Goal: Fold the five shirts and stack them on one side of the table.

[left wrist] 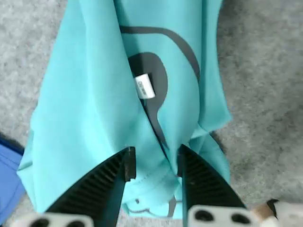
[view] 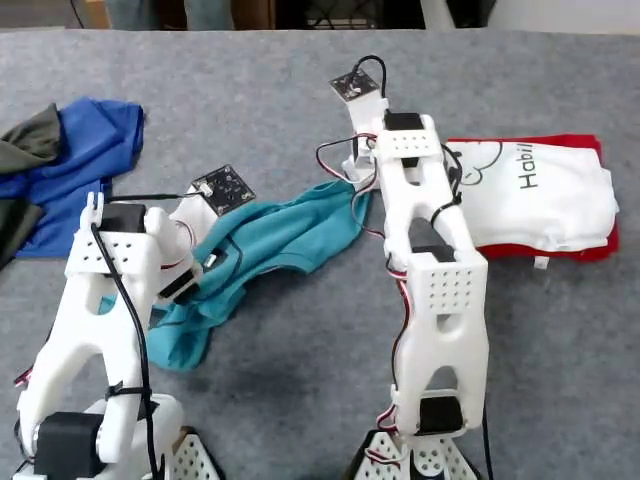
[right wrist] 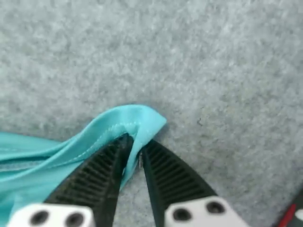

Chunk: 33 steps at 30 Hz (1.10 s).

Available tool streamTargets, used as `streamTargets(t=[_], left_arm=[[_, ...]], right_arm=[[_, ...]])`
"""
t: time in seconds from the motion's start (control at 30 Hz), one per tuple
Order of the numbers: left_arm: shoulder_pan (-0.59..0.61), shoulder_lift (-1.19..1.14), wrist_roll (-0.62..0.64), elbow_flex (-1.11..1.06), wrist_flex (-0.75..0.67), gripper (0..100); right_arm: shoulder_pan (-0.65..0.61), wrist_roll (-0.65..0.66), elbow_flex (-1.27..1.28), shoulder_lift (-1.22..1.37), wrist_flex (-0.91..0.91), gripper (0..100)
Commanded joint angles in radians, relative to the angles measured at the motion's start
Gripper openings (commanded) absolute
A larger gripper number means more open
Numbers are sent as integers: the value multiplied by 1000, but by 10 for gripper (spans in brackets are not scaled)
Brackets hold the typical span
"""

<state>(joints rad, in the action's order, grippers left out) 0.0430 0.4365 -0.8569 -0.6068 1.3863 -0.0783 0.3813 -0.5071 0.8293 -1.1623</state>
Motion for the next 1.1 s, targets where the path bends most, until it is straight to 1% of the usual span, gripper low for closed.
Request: streamTargets(t=[0.0, 0.07, 0.17, 0.23, 0.33, 0.43, 0.53, 0.6, 0.63, 0.77, 0.87, 1.07], left_arm=[[19, 15, -57, 154, 120, 177], [47, 6, -129, 222, 172, 177], [96, 3, -201, 237, 175, 177], [94, -14, -232, 174, 143, 177], [94, -77, -235, 68, 46, 177], [94, -146, -213, 44, 5, 173], [101, -206, -120, 65, -52, 173], [122, -233, -92, 96, -81, 167], [134, -245, -91, 119, -84, 151], [168, -273, -81, 245, -84, 24], [174, -292, -51, 303, -83, 41], [176, -358, -49, 354, -104, 29]], right_arm=[[25, -8, -16, 5, 35, 15], [25, -8, -16, 5, 35, 15], [25, -8, -16, 5, 35, 15], [25, -8, -16, 5, 35, 15], [25, -8, -16, 5, 35, 15], [25, -8, -16, 5, 35, 15], [25, -8, -16, 5, 35, 15], [25, -8, -16, 5, 35, 15], [25, -8, -16, 5, 35, 15], [25, -8, -16, 5, 35, 15], [25, -8, -16, 5, 37, 15], [25, -8, -16, 5, 37, 15]])
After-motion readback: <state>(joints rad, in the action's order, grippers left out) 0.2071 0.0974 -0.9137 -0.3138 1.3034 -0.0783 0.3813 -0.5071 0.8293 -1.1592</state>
